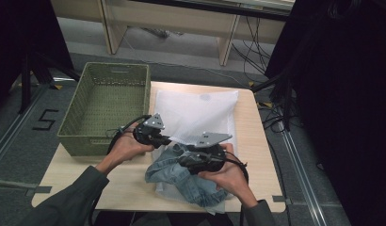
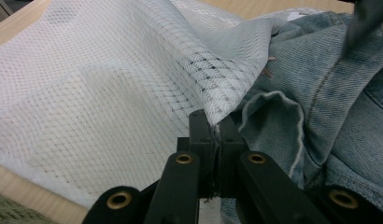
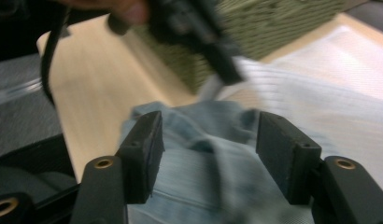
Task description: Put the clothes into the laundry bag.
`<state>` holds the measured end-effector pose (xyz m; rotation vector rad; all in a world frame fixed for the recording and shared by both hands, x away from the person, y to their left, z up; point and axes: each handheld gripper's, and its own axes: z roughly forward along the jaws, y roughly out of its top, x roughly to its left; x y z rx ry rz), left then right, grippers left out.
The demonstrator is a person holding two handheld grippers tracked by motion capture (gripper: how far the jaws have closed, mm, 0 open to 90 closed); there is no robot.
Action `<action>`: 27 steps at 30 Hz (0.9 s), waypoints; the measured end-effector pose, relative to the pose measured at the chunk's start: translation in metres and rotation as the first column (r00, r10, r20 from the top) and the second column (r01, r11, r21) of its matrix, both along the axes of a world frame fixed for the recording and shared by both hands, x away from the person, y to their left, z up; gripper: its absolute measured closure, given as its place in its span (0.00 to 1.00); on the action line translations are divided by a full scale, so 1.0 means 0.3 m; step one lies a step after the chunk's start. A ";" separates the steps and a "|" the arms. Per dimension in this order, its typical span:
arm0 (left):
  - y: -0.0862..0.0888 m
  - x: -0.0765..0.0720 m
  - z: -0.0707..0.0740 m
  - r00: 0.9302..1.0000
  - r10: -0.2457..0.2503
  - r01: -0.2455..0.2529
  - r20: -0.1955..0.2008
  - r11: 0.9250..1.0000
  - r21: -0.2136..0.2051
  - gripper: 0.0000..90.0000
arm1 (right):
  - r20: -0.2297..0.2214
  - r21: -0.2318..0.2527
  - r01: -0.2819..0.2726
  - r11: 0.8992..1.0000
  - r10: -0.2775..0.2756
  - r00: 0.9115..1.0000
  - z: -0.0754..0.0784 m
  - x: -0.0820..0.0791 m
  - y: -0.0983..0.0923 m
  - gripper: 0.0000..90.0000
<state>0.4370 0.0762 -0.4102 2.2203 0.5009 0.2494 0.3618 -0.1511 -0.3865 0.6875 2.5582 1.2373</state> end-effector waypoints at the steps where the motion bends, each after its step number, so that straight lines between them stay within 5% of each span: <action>1: -0.002 -0.002 -0.001 1.000 0.010 -0.010 -0.006 1.000 -0.011 0.97 | 0.004 -0.005 -0.018 1.000 0.019 1.000 -0.008 -0.002 0.014 0.46; 6: -0.005 0.000 0.001 1.000 0.005 -0.005 -0.002 1.000 -0.007 0.97 | -0.027 -0.053 -0.050 0.997 0.049 0.998 -0.086 -0.015 0.101 0.40; 10: -0.005 0.000 0.001 1.000 0.004 -0.004 -0.002 1.000 -0.008 0.97 | -0.066 -0.139 -0.098 0.985 0.089 0.994 -0.155 -0.033 0.155 0.38; 12: -0.005 -0.002 -0.001 1.000 0.015 -0.015 -0.011 1.000 -0.013 0.97 | -0.049 -0.219 -0.114 0.969 0.106 0.993 -0.195 -0.035 0.173 0.39; 15: -0.006 -0.003 0.001 1.000 0.005 -0.005 -0.007 1.000 -0.014 0.97 | -0.015 -0.404 -0.095 0.910 0.097 0.995 -0.258 -0.042 0.199 0.42; 18: -0.005 -0.005 0.003 1.000 0.006 -0.006 -0.005 1.000 -0.019 0.97 | 0.022 -0.436 -0.064 0.898 0.082 0.996 -0.247 -0.033 0.195 0.72; 23: -0.003 -0.009 0.010 1.000 0.001 -0.001 -0.005 1.000 -0.029 0.97 | 0.064 -0.404 -0.047 0.914 0.079 0.995 -0.183 -0.015 0.139 0.85; 26: -0.008 -0.015 0.018 1.000 -0.008 0.008 0.000 1.000 -0.024 0.97 | 0.064 -0.315 0.017 0.949 0.004 0.998 -0.129 0.001 0.087 0.86; 27: -0.010 -0.016 0.021 1.000 -0.012 0.012 0.002 1.000 -0.023 0.98 | 0.070 -0.299 0.028 0.954 -0.007 0.998 -0.111 0.010 0.068 0.86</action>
